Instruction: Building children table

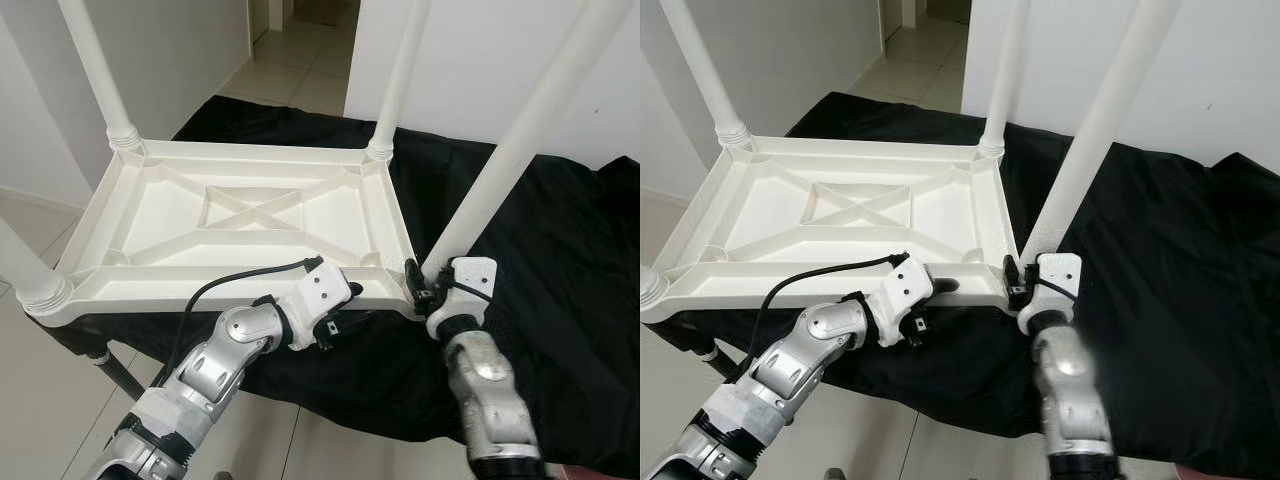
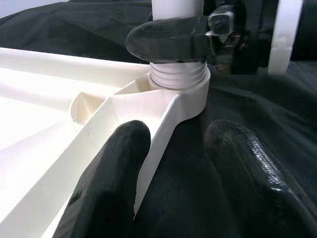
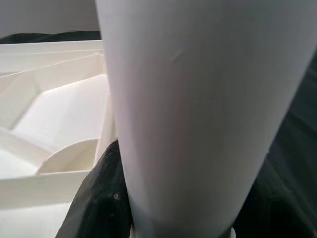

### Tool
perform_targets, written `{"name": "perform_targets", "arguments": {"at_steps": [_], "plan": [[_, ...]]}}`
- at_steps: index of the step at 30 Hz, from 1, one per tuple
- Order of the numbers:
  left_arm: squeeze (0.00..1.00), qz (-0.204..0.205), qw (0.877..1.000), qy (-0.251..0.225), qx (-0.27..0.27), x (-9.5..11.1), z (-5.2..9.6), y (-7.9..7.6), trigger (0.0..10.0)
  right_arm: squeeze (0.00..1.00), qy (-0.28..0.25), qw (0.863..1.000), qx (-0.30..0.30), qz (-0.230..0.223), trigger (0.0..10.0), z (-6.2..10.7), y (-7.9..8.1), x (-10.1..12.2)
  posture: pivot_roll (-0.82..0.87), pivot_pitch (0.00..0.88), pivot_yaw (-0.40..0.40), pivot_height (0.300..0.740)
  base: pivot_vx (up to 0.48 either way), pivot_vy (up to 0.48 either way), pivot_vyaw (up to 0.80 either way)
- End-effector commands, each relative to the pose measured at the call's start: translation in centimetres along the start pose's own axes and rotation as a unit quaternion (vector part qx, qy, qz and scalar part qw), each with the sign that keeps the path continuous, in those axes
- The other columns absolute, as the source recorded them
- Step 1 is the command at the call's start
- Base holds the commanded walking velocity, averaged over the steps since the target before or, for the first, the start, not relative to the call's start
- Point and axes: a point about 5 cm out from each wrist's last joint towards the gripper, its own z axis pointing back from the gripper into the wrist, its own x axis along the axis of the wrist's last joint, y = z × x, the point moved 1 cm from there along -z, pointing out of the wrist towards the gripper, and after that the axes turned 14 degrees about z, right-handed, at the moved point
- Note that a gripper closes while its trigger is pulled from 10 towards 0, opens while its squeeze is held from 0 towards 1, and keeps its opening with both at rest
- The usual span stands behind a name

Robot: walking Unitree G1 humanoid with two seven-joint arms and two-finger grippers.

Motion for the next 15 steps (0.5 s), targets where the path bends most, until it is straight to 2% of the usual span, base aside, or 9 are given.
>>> {"name": "perform_targets", "arguments": {"at_steps": [1,4,8,14,15], "plan": [[0.00,-0.003,0.999,0.011,-0.035,-0.2,0.0,-0.5,10.0,0.00,0.057,0.997,-0.044,0.000,10.0,0.5,-0.9,-2.0,-0.03,0.079,-0.047,0.740,0.000,0.000,0.00],[0.00,-0.004,0.999,0.013,-0.036,-0.2,0.0,-0.3,10.0,0.00,0.069,0.996,-0.053,-0.016,10.0,0.6,0.0,-2.1,-0.02,0.067,-0.032,0.740,0.000,0.000,0.00],[0.00,-0.009,0.999,0.013,-0.036,0.0,0.0,-0.1,10.0,0.00,0.075,0.995,-0.062,-0.019,10.0,0.4,0.1,-2.1,-0.01,0.070,-0.030,0.740,0.000,0.000,0.00],[0.00,-0.009,0.999,0.008,-0.037,0.4,0.0,-0.1,10.0,0.00,0.056,0.997,-0.045,-0.022,10.0,0.3,0.5,-1.5,-0.01,0.076,-0.023,0.740,0.000,0.000,0.00],[0.00,-0.009,0.999,0.009,-0.037,0.3,0.1,-0.1,10.0,1.00,0.051,0.998,-0.035,-0.027,10.0,0.4,0.6,-1.4,-0.01,0.078,-0.022,0.740,0.000,0.000,0.00]]}}
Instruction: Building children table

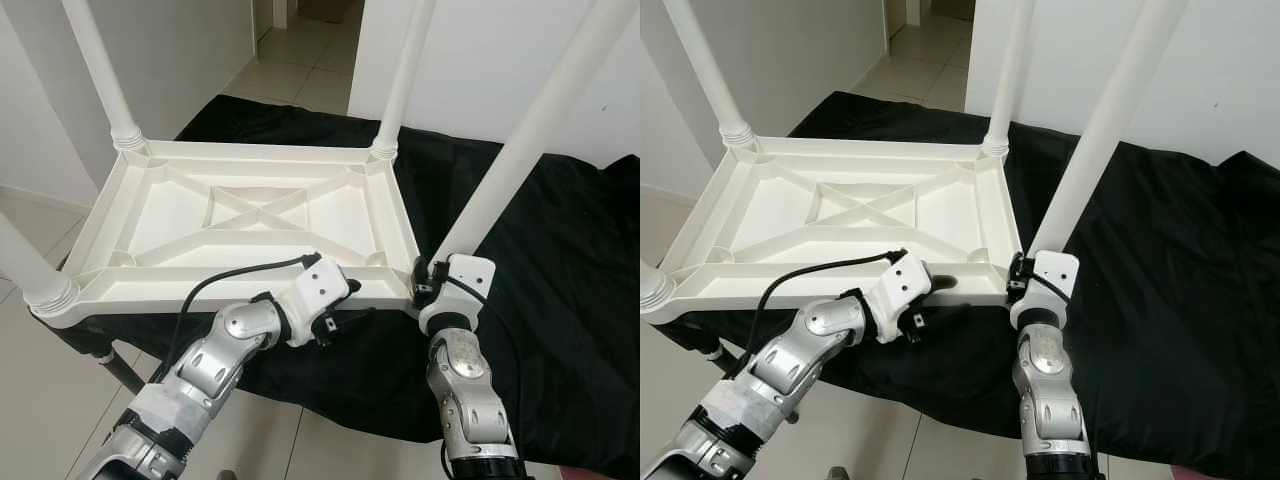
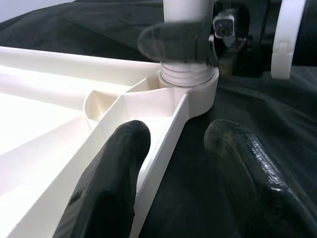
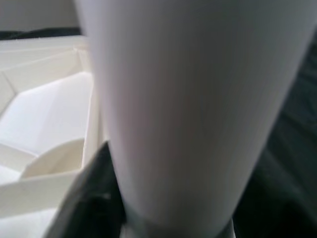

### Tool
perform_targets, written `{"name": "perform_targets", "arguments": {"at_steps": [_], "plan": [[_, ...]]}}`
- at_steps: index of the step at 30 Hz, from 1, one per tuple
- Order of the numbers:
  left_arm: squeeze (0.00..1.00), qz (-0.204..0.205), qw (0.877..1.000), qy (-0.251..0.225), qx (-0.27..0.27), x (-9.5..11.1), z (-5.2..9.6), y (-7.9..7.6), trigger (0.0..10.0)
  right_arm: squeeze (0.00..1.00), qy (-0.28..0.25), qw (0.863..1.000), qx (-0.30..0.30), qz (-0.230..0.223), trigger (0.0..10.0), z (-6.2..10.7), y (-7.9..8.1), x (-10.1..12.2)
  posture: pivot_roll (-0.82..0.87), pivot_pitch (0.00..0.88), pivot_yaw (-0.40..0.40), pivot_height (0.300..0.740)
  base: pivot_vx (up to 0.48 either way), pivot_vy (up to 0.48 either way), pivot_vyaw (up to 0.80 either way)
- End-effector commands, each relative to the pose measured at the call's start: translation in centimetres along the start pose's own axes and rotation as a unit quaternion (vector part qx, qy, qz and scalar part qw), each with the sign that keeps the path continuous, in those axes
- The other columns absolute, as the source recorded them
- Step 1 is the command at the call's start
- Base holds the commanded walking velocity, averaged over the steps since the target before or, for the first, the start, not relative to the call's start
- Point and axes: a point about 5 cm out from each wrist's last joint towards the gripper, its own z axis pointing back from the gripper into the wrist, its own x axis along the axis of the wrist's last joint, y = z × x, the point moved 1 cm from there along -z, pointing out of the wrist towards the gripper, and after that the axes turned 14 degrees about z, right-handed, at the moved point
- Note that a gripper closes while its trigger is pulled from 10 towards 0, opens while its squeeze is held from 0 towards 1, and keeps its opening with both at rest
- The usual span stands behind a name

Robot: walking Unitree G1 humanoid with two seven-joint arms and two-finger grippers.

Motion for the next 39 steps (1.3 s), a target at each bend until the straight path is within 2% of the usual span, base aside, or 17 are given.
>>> {"name": "perform_targets", "arguments": {"at_steps": [1,12,13,14,15,17,21,24,30,32,33,34,35,36,39], "plan": [[0.00,-0.002,0.999,0.012,-0.040,-0.3,0.1,-0.7,10.0,1.00,0.013,0.999,0.017,-0.026,10.0,0.8,0.6,-0.8,-0.02,0.078,-0.023,0.740,0.000,0.000,0.00],[0.00,-0.001,0.999,0.008,-0.040,-0.2,-0.1,-0.8,10.0,1.00,-0.046,0.994,0.095,-0.027,10.0,1.7,0.7,-0.1,-0.02,0.069,-0.031,0.740,0.000,0.000,0.00],[0.00,0.000,0.999,0.007,-0.041,-0.3,-0.1,-0.9,10.0,0.53,-0.056,0.991,0.121,-0.026,10.0,1.8,0.5,-0.1,-0.02,0.063,-0.031,0.740,0.000,0.000,0.00],[0.00,0.000,0.999,0.007,-0.041,-0.3,-0.1,-0.9,10.0,0.53,-0.056,0.991,0.121,-0.026,10.0,1.8,0.5,-0.1,-0.02,0.063,-0.031,0.740,0.000,0.000,0.00],[0.00,0.000,0.999,0.007,-0.042,-0.3,-0.1,-0.9,10.0,0.00,-0.063,0.986,0.153,-0.025,10.0,1.9,0.3,-0.2,-0.02,0.057,-0.033,0.740,0.000,0.000,0.00],[0.00,-0.001,0.999,0.008,-0.044,-0.4,-0.2,-1.0,10.0,0.00,-0.080,0.978,0.194,-0.008,10.0,2.0,-0.3,-0.3,-0.02,0.046,-0.030,0.740,0.000,0.000,0.00],[0.00,-0.001,0.999,0.006,-0.046,-0.4,-0.2,-1.2,10.0,0.00,-0.093,0.969,0.230,0.009,10.0,1.8,-0.9,-0.5,-0.02,0.034,-0.027,0.740,0.000,0.000,0.00],[0.00,-0.002,0.999,0.005,-0.053,-0.4,-0.3,-1.5,10.0,0.00,-0.108,0.956,0.270,0.030,10.0,1.2,-1.8,-0.6,-0.02,0.021,-0.022,0.740,0.000,0.000,0.00],[0.00,-0.004,0.998,0.003,-0.060,-0.4,-0.6,-1.8,10.0,0.00,-0.119,0.943,0.305,0.059,10.0,-0.6,-2.3,-0.4,-0.02,0.009,-0.018,0.740,0.000,0.000,0.00],[0.00,-0.006,0.998,0.002,-0.060,-0.2,-0.7,-1.7,10.0,0.00,-0.121,0.937,0.320,0.066,7.6,-1.2,-2.4,-0.3,-0.01,0.003,-0.016,0.740,0.000,0.000,0.00],[0.00,-0.006,0.998,0.002,-0.060,-0.2,-0.7,-1.6,10.0,0.00,-0.122,0.935,0.325,0.070,5.6,-1.5,-2.4,-0.3,-0.01,0.000,-0.019,0.740,0.000,0.000,0.00],[0.00,-0.006,0.998,0.002,-0.060,-0.2,-0.7,-1.6,10.0,0.00,-0.122,0.935,0.325,0.070,5.6,-1.5,-2.4,-0.3,-0.01,0.000,-0.019,0.740,0.000,0.000,0.00],[0.00,-0.007,0.998,0.002,-0.060,-0.1,-0.7,-1.6,10.0,0.00,-0.124,0.934,0.329,0.072,3.5,-1.7,-2.4,-0.4,-0.01,0.000,-0.019,0.740,0.000,0.000,0.00],[0.00,-0.008,0.998,0.001,-0.059,-0.1,-0.7,-1.6,10.0,0.00,-0.122,0.932,0.332,0.074,0.0,-2.0,-2.5,-0.5,-0.01,0.000,-0.021,0.740,0.000,0.000,0.00],[0.00,-0.008,0.998,0.001,-0.058,-0.1,-0.7,-1.5,10.0,0.00,-0.121,0.930,0.339,0.075,0.0,-2.2,-2.6,-0.6,0.00,0.000,-0.024,0.740,0.000,0.000,0.00]]}}
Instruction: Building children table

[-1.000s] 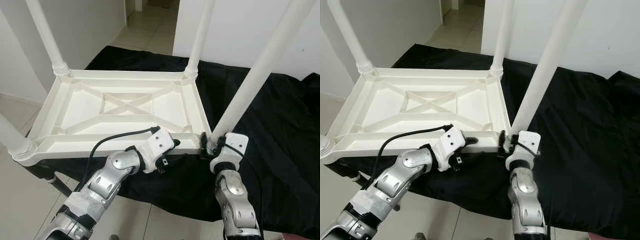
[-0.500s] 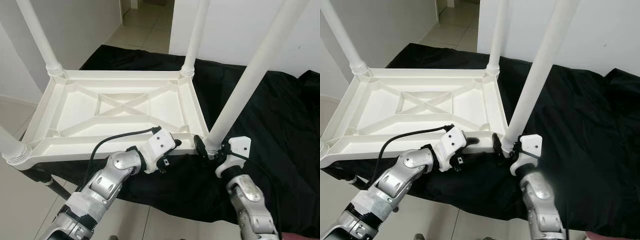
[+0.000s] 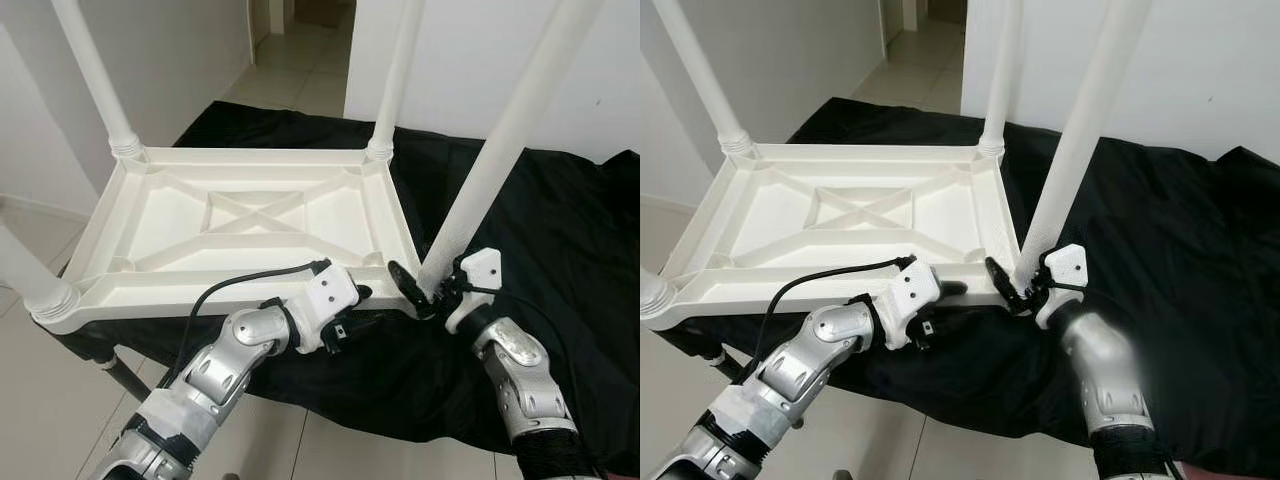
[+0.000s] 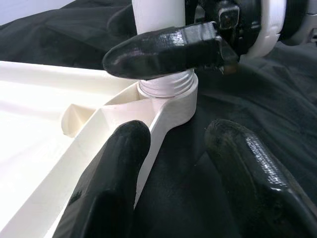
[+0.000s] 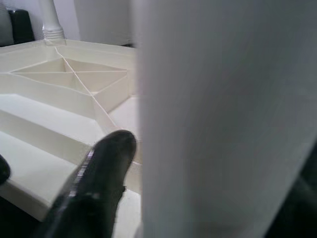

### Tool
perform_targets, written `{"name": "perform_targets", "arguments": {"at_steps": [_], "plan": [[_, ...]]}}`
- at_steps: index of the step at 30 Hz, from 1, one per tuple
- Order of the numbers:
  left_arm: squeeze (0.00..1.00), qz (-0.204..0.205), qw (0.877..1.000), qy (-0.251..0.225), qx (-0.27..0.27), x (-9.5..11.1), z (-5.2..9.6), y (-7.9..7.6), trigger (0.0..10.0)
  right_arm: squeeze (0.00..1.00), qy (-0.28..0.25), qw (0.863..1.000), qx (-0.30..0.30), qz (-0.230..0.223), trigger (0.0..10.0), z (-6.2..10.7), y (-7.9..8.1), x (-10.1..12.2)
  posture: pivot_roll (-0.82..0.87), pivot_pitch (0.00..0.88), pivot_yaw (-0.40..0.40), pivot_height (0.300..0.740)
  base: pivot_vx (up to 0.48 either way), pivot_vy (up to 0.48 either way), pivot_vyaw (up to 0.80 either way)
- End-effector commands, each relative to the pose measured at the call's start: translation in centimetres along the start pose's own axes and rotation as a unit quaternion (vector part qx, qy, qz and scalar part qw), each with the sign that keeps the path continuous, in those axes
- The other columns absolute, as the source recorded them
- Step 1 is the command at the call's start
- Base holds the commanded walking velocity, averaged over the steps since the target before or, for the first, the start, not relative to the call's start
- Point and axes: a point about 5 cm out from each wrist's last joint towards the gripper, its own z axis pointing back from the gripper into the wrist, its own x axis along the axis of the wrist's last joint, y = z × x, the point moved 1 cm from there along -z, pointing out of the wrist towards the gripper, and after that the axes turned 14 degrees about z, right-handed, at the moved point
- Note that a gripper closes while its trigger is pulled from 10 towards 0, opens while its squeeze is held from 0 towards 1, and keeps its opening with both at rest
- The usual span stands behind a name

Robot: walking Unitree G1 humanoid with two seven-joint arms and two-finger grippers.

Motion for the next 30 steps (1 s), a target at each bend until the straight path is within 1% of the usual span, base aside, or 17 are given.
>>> {"name": "perform_targets", "arguments": {"at_steps": [1,2,3,9,10,11,13,18,19,20,22,23,24,25,28,30], "plan": [[0.00,-0.010,0.999,0.011,-0.038,0.0,-0.1,-0.4,10.0,0.00,0.000,1.000,0.022,-0.005,0.0,-0.1,0.2,-0.4,0.00,0.000,-0.024,0.740,0.000,0.000,0.00],[0.00,-0.010,0.999,0.011,-0.038,0.0,-0.1,-0.4,10.0,0.00,0.000,1.000,0.022,-0.005,0.0,-0.1,0.2,-0.4,0.00,0.000,-0.024,0.740,0.000,0.000,0.00],[0.00,-0.011,0.999,0.012,-0.035,0.0,0.1,-0.3,10.0,0.00,0.001,0.999,0.031,-0.016,0.0,0.0,0.3,-0.7,0.00,0.000,-0.029,0.740,0.000,0.000,0.00],[0.00,-0.011,0.999,0.012,-0.033,-0.1,0.2,-0.3,10.0,0.00,0.002,0.999,0.030,-0.030,0.0,0.4,0.3,-1.2,0.00,0.000,-0.030,0.740,0.000,0.000,0.00],[0.00,-0.011,0.999,0.012,-0.032,-0.1,0.2,-0.2,10.0,0.00,0.001,0.999,0.026,-0.039,10.0,0.4,0.4,-1.2,0.00,0.000,-0.029,0.740,0.000,0.000,0.00],[0.00,-0.011,0.999,0.012,-0.032,-0.1,0.2,-0.2,10.0,0.00,0.001,0.999,0.026,-0.039,10.0,0.4,0.4,-1.2,0.00,0.000,-0.029,0.740,0.000,0.000,0.00],[0.00,-0.010,0.999,0.012,-0.031,-0.1,0.2,-0.2,10.0,0.00,-0.004,0.998,0.018,-0.053,10.0,0.5,0.4,-1.0,0.00,0.001,-0.027,0.740,0.000,0.000,0.00],[0.00,-0.010,0.999,0.012,-0.030,-0.1,0.2,-0.1,10.0,0.00,-0.008,0.998,0.013,-0.063,10.0,0.5,0.4,-0.9,0.00,0.001,-0.027,0.740,0.000,0.000,0.00],[0.00,-0.011,0.999,0.014,-0.030,-0.1,0.3,-0.1,10.0,0.00,0.003,0.998,-0.026,-0.063,10.0,0.4,0.3,-0.9,-0.01,0.007,-0.028,0.740,0.000,0.000,0.00],[0.00,-0.011,0.999,0.014,-0.030,-0.1,0.3,-0.1,10.0,0.00,0.003,0.998,-0.026,-0.063,10.0,0.4,0.3,-0.9,-0.01,0.007,-0.028,0.740,0.000,0.000,0.00],[0.00,-0.012,0.999,0.016,-0.026,-0.1,0.4,0.2,10.0,0.00,0.030,0.995,-0.074,-0.060,10.0,0.3,0.6,-1.1,-0.01,0.007,-0.027,0.740,0.000,0.000,0.00],[0.00,-0.012,0.999,0.016,-0.026,-0.1,0.4,0.2,10.0,0.00,0.030,0.995,-0.074,-0.060,10.0,0.3,0.6,-1.1,-0.01,0.007,-0.027,0.740,0.000,0.000,0.00],[0.00,-0.013,1.000,0.015,-0.023,-0.1,0.5,0.4,10.0,0.00,0.051,0.989,-0.123,-0.058,10.0,0.2,0.9,-1.3,-0.01,0.004,-0.022,0.740,0.000,0.000,0.00],[0.00,-0.013,1.000,0.015,-0.021,0.0,0.5,0.5,10.0,0.00,0.050,0.985,-0.155,-0.052,10.0,0.2,1.0,-1.1,-0.01,0.004,-0.022,0.740,0.000,0.000,0.00],[0.00,-0.013,1.000,0.015,-0.021,0.0,0.5,0.5,10.0,0.00,0.048,0.985,-0.159,-0.050,10.0,0.2,1.0,-1.0,-0.01,0.004,-0.022,0.740,0.000,0.000,0.00],[0.00,-0.012,1.000,0.014,-0.021,0.0,0.5,0.5,10.0,0.00,0.065,0.975,-0.202,-0.065,10.0,0.2,1.3,-1.1,-0.01,0.000,-0.023,0.740,0.000,0.000,0.00]]}}
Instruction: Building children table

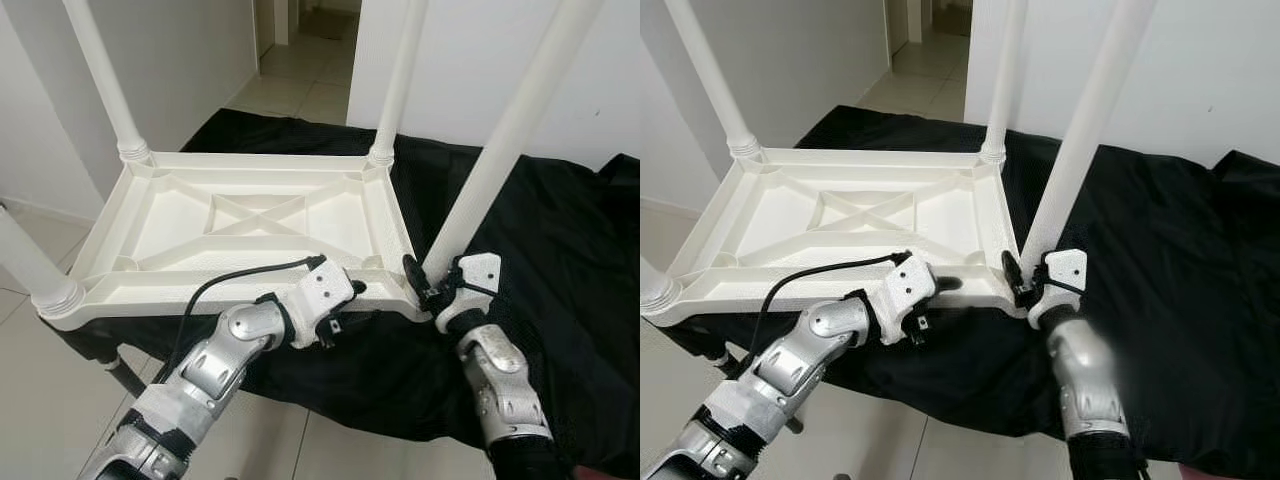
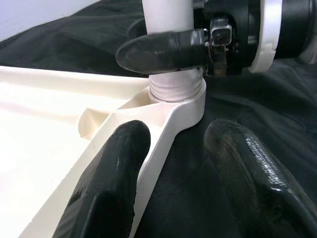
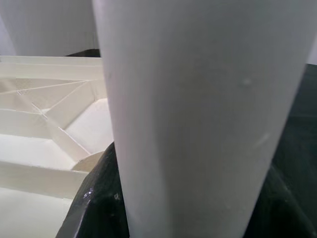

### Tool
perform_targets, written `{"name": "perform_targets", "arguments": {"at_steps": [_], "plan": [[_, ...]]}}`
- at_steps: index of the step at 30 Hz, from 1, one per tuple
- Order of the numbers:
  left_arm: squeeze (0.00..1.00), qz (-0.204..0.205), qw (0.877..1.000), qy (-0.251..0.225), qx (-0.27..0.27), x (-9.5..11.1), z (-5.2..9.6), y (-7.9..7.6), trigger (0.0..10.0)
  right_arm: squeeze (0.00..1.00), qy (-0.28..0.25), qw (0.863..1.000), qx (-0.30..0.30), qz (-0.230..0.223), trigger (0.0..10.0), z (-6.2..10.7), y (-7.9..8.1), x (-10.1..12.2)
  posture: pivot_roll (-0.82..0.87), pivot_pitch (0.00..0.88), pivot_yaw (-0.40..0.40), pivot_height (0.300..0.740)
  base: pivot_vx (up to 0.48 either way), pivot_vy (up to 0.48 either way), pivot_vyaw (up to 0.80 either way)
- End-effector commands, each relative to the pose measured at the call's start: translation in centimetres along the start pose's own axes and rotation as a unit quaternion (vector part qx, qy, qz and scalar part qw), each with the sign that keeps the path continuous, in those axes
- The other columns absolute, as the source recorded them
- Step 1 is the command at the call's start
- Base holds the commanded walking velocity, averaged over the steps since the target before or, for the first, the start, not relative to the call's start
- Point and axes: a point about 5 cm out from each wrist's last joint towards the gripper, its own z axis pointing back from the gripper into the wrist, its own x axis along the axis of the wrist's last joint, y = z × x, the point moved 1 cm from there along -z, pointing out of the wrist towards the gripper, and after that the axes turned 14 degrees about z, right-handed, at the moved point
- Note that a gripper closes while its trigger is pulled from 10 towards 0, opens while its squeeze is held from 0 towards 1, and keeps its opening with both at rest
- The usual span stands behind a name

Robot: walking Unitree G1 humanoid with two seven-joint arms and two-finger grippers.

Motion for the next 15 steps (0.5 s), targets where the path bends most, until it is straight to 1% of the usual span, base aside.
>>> {"name": "perform_targets", "arguments": {"at_steps": [1,3,4,5,6,7,8,10,13,14,15], "plan": [[0.00,-0.006,0.999,0.009,-0.030,-0.2,0.0,-0.2,10.0,0.00,0.042,0.997,-0.052,-0.026,10.0,0.5,0.0,-1.0,-0.01,0.000,-0.026,0.740,0.000,0.000,0.00],[0.00,-0.007,0.999,0.010,-0.030,-0.2,0.0,-0.2,10.0,0.00,0.053,0.996,-0.063,-0.034,10.0,0.5,0.1,-1.1,-0.01,0.000,-0.026,0.740,0.000,0.000,0.00],[0.00,-0.007,1.000,0.010,-0.029,-0.2,0.0,-0.1,10.0,0.00,0.064,0.993,-0.090,-0.038,10.0,0.7,0.4,-1.2,-0.01,0.000,-0.028,0.740,0.000,0.000,0.00],[0.00,-0.007,1.000,0.010,-0.029,-0.2,0.0,-0.1,10.0,0.00,0.064,0.993,-0.090,-0.038,10.0,0.7,0.4,-1.2,-0.01,0.000,-0.028,0.740,0.000,0.000,0.00],[0.00,-0.007,1.000,0.010,-0.028,-0.2,0.0,-0.1,10.0,0.00,0.072,0.991,-0.109,-0.040,10.0,0.8,0.6,-1.2,-0.01,0.000,-0.028,0.740,0.000,0.000,0.00],[0.00,-0.008,1.000,0.010,-0.026,-0.2,0.0,0.0,10.0,0.00,0.081,0.986,-0.139,-0.037,10.0,0.9,0.7,-1.2,-0.01,0.000,-0.034,0.740,0.000,0.000,0.00],[0.00,-0.009,1.000,0.009,-0.024,-0.1,-0.1,0.1,10.0,0.00,0.098,0.978,-0.178,-0.043,10.0,1.1,0.9,-1.4,-0.01,0.000,-0.041,0.740,0.000,0.000,0.00],[0.00,-0.010,1.000,0.007,-0.021,-0.1,-0.1,0.3,10.0,0.00,0.117,0.968,-0.216,-0.051,10.0,1.4,1.3,-1.5,-0.01,0.000,-0.043,0.740,0.000,0.000,0.00],[0.00,-0.010,1.000,0.006,-0.020,0.0,-0.2,0.3,10.0,0.00,0.119,0.966,-0.221,-0.054,10.0,1.4,1.5,-1.4,-0.01,0.000,-0.043,0.740,0.000,0.000,0.00],[0.00,-0.009,1.000,0.005,-0.019,0.0,-0.1,0.4,10.0,0.00,0.106,0.971,-0.206,-0.052,10.0,1.2,2.2,-0.8,-0.01,0.000,-0.043,0.740,0.000,0.000,0.00],[0.00,-0.009,1.000,0.005,-0.019,0.0,-0.1,0.4,10.0,0.00,0.106,0.971,-0.206,-0.052,10.0,1.2,2.2,-0.8,-0.01,0.000,-0.043,0.740,0.000,0.000,0.00]]}}
